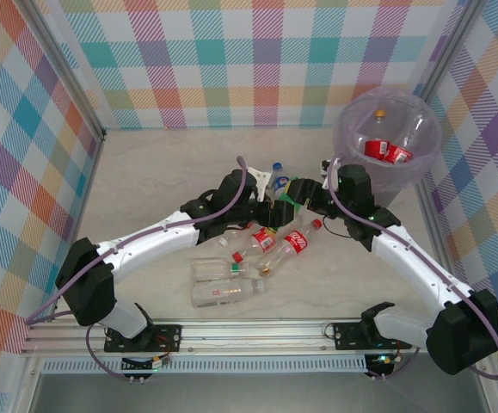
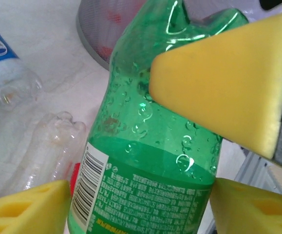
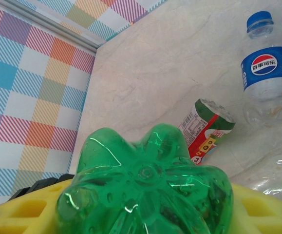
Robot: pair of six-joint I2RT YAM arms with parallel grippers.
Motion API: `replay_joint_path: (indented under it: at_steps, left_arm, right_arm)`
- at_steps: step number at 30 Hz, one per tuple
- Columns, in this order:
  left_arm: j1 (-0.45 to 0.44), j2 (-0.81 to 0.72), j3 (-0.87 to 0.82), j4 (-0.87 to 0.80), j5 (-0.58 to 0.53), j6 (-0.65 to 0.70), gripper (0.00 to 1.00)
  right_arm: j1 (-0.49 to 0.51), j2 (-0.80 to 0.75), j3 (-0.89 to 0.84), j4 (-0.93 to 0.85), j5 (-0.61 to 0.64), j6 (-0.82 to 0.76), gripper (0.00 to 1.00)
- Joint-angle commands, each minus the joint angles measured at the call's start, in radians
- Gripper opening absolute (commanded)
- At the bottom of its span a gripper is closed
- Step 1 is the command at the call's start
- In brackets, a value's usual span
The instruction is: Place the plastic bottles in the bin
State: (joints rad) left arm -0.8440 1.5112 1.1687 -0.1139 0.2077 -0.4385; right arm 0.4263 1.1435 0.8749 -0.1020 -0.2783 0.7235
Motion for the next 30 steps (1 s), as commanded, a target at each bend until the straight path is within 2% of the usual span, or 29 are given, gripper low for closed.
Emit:
replay_joint_path:
  at_steps: [1, 4, 8, 11, 15, 18, 22, 24, 28, 30]
  left_arm:
    - [-0.004, -0.06, -0.027, -0.052, -0.024, 0.02, 0.86]
    - [-0.005, -0.126, -0.047, -0.141, -0.103, 0.054, 1.0]
    - [-0.005, -0.181, -0.083, -0.155, -0.128, 0.064, 1.0]
    - [-0.005, -0.195, -0.106, -0.251, -0.163, 0.057, 1.0]
    - [-0.004, -0.23, -0.165, -0.335, -0.268, 0.044, 1.0]
    - [0.0, -0.279, -0.205, -0.382, -0.305, 0.015, 1.0]
    - [0.001, -0.348, -0.224, -0.496, -0.327, -0.015, 1.0]
    - [0.004, -0.369, -0.229, -0.534, -0.352, -0.025, 0.99]
    - [0.011, -0.4, -0.253, -0.542, -0.381, -0.048, 0.97]
    - [0.016, -0.402, -0.258, -0.531, -0.381, -0.059, 0.96]
  right_arm:
    - [0.007, -0.004, 0.115, -0.027, 0.048, -0.076, 0.47]
    - [0.006, 0.017, 0.185, -0.112, 0.11, -0.14, 0.46]
    - [0.005, 0.019, 0.27, -0.186, 0.163, -0.217, 0.45]
    - [0.003, 0.037, 0.423, -0.309, 0.247, -0.322, 0.45]
    - [-0.02, 0.055, 0.631, -0.437, 0.387, -0.479, 0.45]
    - [-0.101, 0.052, 0.737, -0.462, 0.415, -0.545, 0.44]
    - [-0.297, 0.085, 0.87, -0.496, 0.367, -0.565, 0.43]
    - [-0.361, 0.108, 0.912, -0.499, 0.388, -0.577, 0.43]
    - [-0.39, 0.153, 0.905, -0.446, 0.549, -0.655, 0.43]
    - [-0.405, 0.168, 0.869, -0.399, 0.573, -0.675, 0.43]
